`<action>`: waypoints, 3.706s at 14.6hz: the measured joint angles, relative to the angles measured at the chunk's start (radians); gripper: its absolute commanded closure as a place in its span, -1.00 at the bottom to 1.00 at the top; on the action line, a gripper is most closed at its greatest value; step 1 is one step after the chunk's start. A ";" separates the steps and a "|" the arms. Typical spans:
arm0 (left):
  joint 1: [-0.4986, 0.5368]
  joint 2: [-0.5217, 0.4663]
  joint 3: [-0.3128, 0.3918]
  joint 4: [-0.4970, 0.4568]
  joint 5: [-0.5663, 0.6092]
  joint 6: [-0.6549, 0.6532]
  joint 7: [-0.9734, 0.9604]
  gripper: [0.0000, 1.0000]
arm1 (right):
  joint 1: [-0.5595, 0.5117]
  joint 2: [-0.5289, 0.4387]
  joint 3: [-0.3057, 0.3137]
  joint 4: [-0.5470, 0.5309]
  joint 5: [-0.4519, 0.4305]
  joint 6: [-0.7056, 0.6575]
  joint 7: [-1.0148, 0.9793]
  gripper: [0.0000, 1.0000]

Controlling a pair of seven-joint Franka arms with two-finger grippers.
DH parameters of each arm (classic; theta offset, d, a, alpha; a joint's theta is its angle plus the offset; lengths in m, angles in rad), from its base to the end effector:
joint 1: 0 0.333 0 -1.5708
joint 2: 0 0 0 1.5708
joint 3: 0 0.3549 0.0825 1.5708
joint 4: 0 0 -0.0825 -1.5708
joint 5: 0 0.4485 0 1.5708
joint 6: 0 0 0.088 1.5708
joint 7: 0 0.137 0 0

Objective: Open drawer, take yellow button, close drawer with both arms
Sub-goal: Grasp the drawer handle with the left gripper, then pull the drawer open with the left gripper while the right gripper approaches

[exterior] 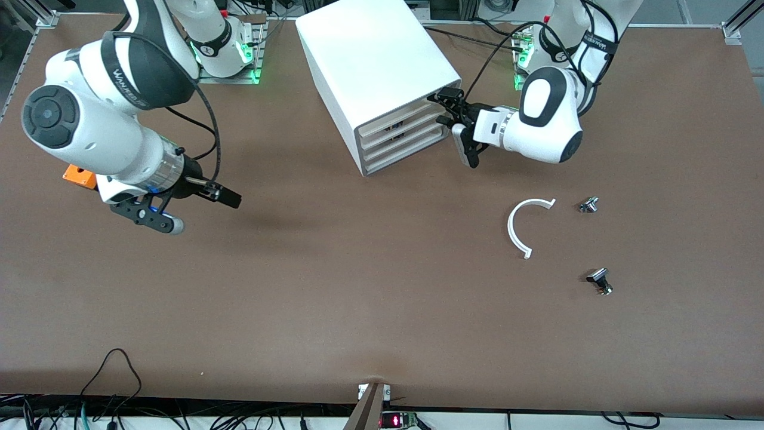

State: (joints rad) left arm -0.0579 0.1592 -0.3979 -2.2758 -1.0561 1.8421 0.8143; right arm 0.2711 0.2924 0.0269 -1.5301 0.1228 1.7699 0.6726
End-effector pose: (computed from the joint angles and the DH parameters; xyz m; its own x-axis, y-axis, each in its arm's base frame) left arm 0.4347 -0.3202 0.2682 0.7952 -0.6063 -0.0090 -0.2735 -0.3718 0.8871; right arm 0.6819 0.2224 0.4768 0.9147 -0.3857 -0.1210 -0.3950 -0.9164 -0.0651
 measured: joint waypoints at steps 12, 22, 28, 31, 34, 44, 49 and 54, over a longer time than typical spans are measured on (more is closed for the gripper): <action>0.009 -0.009 -0.031 -0.019 -0.023 0.015 0.067 1.00 | 0.098 0.102 0.000 0.174 0.023 0.000 0.196 -0.45; 0.161 0.118 -0.035 0.149 0.131 -0.031 0.075 1.00 | 0.186 0.201 0.000 0.317 0.032 0.005 0.386 -0.96; 0.287 0.301 -0.034 0.381 0.265 -0.111 0.072 1.00 | 0.251 0.256 0.001 0.382 0.033 0.026 0.581 -0.96; 0.298 0.337 -0.034 0.432 0.291 -0.118 0.071 -1.00 | 0.329 0.277 0.002 0.391 0.033 0.078 0.757 -0.96; 0.299 0.339 -0.033 0.444 0.319 -0.119 0.061 -1.00 | 0.422 0.297 0.001 0.392 0.033 0.131 0.912 -0.96; 0.315 0.334 -0.040 0.764 0.659 -0.360 -0.424 -1.00 | 0.587 0.434 -0.003 0.395 0.027 0.335 1.195 -0.96; 0.275 0.331 -0.060 0.839 0.852 -0.410 -0.557 -1.00 | 0.621 0.449 -0.003 0.397 0.026 0.356 1.241 -0.21; 0.172 0.313 -0.063 0.927 1.164 -0.424 -0.576 -1.00 | 0.635 0.456 -0.003 0.397 -0.005 0.369 1.248 1.00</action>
State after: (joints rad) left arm 0.1146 0.4722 -0.4614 -1.3488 0.1080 1.4185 0.2385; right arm 0.9061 0.7485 0.0238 -1.1330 0.1178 2.1386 1.9203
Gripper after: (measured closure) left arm 0.000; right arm 0.476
